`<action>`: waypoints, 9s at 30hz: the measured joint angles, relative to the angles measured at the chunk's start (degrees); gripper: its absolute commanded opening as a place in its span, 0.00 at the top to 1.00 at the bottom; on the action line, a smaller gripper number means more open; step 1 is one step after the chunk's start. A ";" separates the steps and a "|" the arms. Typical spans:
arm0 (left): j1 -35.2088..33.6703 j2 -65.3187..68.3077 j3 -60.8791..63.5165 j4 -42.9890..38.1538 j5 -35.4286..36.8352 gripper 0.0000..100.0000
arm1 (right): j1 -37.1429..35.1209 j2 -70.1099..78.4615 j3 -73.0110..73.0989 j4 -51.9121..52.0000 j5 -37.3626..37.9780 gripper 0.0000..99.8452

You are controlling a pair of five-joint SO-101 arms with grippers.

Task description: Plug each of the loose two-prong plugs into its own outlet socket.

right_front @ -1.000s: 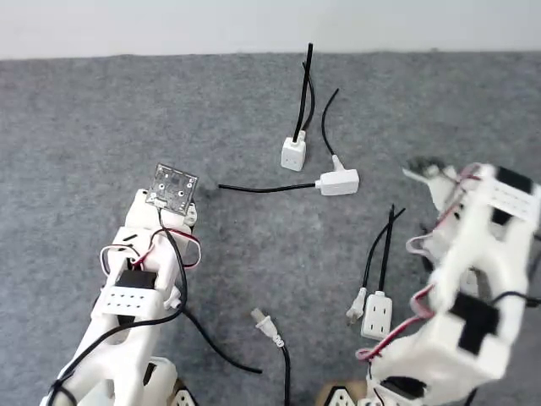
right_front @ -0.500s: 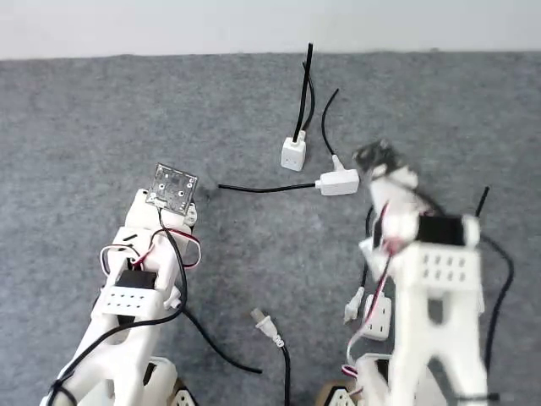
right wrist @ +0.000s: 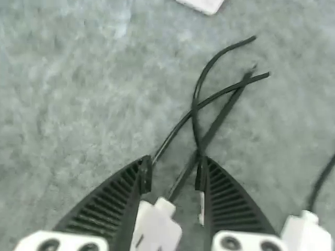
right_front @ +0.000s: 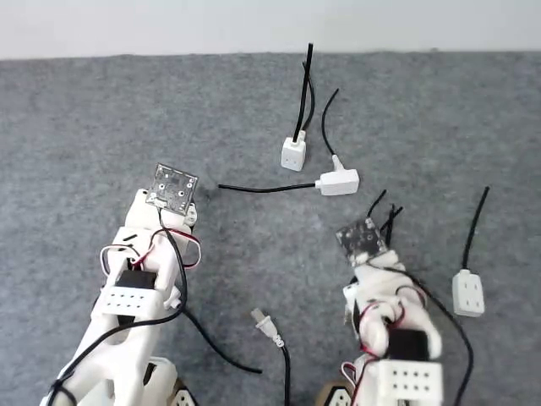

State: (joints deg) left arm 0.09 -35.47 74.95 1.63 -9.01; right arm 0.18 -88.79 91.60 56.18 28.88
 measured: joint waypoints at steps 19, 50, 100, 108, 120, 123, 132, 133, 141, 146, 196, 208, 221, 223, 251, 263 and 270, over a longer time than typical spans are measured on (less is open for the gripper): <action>0.00 0.00 0.00 0.00 0.00 0.98 | -0.88 -11.25 4.04 4.84 0.00 0.85; 18.55 26.73 -43.34 50.46 -5.71 0.82 | -0.44 -13.80 3.96 18.02 -0.18 0.85; 35.43 1.41 -18.11 48.18 -24.97 0.82 | -0.44 -13.80 3.96 18.02 -0.09 0.85; 34.99 1.41 -16.97 47.21 -24.97 0.82 | -0.44 -13.80 3.96 18.02 -0.09 0.85; 31.65 1.41 -16.97 46.07 -24.97 0.82 | -0.44 -13.80 3.96 18.02 -0.09 0.85; 27.60 1.41 -16.97 45.01 -24.97 0.82 | -0.44 -13.80 3.96 18.02 -0.09 0.85; 21.80 1.32 -32.00 59.08 -18.46 0.82 | -0.88 -13.80 3.96 18.02 -0.09 0.85; 21.71 0.97 -34.81 62.07 -17.32 0.82 | -0.88 -13.80 3.96 18.02 -0.09 0.85; 21.45 -14.86 -45.98 77.36 -14.07 0.82 | -0.88 -13.80 3.96 18.02 -0.09 0.85; 15.82 -30.15 -41.05 78.51 -15.65 0.82 | -0.18 -13.45 3.16 16.79 -0.09 0.85; -14.77 -67.87 12.40 50.99 2.90 0.82 | -5.89 47.30 -44.13 25.49 -22.59 0.85; -14.77 -67.87 13.45 50.64 2.90 0.82 | -8.53 47.65 -27.52 12.13 -29.71 0.85; -14.77 -67.87 13.45 50.64 2.90 0.82 | -11.08 47.65 -26.37 12.13 -41.93 0.85; -14.77 -67.87 13.45 50.64 2.90 0.82 | -11.16 47.65 -26.29 11.43 -41.93 0.85; -14.77 -67.87 13.80 50.64 2.90 0.82 | -9.14 47.65 -25.93 10.55 -45.36 0.85; -13.19 -67.87 13.80 50.64 2.90 0.82 | -4.66 47.65 -26.02 14.15 -37.89 0.85; -13.19 -67.87 13.80 50.64 2.90 0.82 | -8.00 47.65 -22.42 6.77 -40.35 0.85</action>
State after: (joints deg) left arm -13.10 -103.34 88.75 52.26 -6.11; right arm -7.82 -41.14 69.19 62.95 -11.47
